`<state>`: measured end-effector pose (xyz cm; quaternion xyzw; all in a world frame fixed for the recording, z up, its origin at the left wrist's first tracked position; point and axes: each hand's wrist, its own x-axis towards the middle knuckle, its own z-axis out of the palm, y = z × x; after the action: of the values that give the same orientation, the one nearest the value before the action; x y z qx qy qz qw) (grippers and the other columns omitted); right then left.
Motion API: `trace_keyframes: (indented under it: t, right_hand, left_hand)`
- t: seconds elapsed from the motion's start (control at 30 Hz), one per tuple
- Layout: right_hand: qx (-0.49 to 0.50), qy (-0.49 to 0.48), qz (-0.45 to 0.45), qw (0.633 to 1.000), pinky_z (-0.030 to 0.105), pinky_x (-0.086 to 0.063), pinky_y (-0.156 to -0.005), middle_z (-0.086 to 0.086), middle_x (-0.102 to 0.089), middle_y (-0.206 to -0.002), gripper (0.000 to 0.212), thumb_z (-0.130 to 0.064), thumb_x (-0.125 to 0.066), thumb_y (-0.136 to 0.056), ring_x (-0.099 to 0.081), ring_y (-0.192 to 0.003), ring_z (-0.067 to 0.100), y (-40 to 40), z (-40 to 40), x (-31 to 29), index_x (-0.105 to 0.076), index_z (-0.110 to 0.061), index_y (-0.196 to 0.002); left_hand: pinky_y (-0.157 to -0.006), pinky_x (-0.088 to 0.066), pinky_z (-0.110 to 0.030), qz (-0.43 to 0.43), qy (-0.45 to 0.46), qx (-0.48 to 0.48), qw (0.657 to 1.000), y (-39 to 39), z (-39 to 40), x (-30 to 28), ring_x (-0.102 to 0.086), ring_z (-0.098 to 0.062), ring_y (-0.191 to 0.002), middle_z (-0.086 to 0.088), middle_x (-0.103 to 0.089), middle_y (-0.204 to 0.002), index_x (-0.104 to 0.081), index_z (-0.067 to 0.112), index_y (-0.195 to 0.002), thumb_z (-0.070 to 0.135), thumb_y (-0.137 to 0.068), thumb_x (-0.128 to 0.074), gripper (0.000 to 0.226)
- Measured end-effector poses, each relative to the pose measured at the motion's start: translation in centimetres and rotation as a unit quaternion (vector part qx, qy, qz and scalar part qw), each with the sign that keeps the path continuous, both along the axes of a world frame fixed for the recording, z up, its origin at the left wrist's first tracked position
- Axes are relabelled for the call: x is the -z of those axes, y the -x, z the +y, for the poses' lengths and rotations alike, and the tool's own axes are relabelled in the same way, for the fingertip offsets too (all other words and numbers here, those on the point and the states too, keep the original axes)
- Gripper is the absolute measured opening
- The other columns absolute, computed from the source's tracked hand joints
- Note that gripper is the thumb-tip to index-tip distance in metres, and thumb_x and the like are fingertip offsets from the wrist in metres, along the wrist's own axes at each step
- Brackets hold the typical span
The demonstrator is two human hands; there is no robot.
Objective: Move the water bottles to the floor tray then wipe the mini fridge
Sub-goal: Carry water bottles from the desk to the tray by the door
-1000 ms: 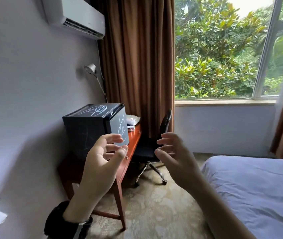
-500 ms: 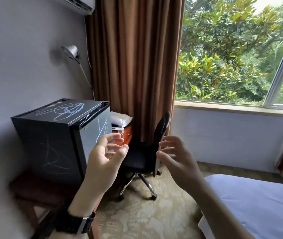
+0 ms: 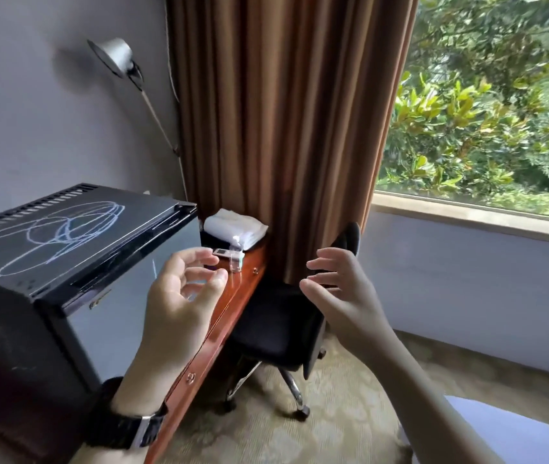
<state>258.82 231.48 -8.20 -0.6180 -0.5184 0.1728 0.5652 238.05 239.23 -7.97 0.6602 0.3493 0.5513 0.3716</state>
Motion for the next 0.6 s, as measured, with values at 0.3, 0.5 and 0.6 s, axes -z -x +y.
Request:
trace_keyframes:
  t: [0.3, 0.5, 0.6]
  right_hand:
    - [-0.122, -0.015, 0.008, 0.992, 0.022, -0.056, -0.078, -0.011, -0.065, -0.110, 0.038, -0.019, -0.074, -0.086, -0.066, -0.094, 0.004, -11.3, 17.7, 1.9, -0.054, -0.026, -0.118]
    - [-0.203, 0.003, -0.003, 0.979, 0.017, -0.052, -0.076, -0.012, -0.065, -0.113, 0.041, -0.024, -0.073, -0.086, -0.065, -0.097, 0.002, -15.8, 28.8, 2.0, -0.052, -0.028, -0.121]
    - [-0.227, 0.011, -0.011, 0.974, 0.015, -0.051, -0.076, -0.011, -0.064, -0.115, 0.041, -0.024, -0.072, -0.088, -0.065, -0.099, 0.002, -16.6, 33.3, 2.4, -0.051, -0.026, -0.123]
  left_hand:
    - [-0.078, -0.050, -0.012, 0.021, 0.002, -0.127, 0.992, -9.6, 12.5, 2.5, -0.065, -0.005, -0.095, 0.004, -0.068, -0.105, -0.062, 0.024, -0.107, 0.047, -0.074, -0.060, 0.040]
    - [-0.078, -0.050, -0.013, 0.022, 0.001, -0.219, 0.976, -13.7, 19.2, 2.3, -0.063, -0.004, -0.093, 0.005, -0.067, -0.104, -0.061, 0.022, -0.108, 0.029, -0.082, -0.063, 0.027]
    - [-0.077, -0.049, -0.012, 0.019, 0.014, -0.253, 0.967, -14.8, 22.0, 3.2, -0.064, -0.004, -0.092, 0.006, -0.067, -0.102, -0.062, 0.018, -0.108, 0.029, -0.081, -0.063, 0.029]
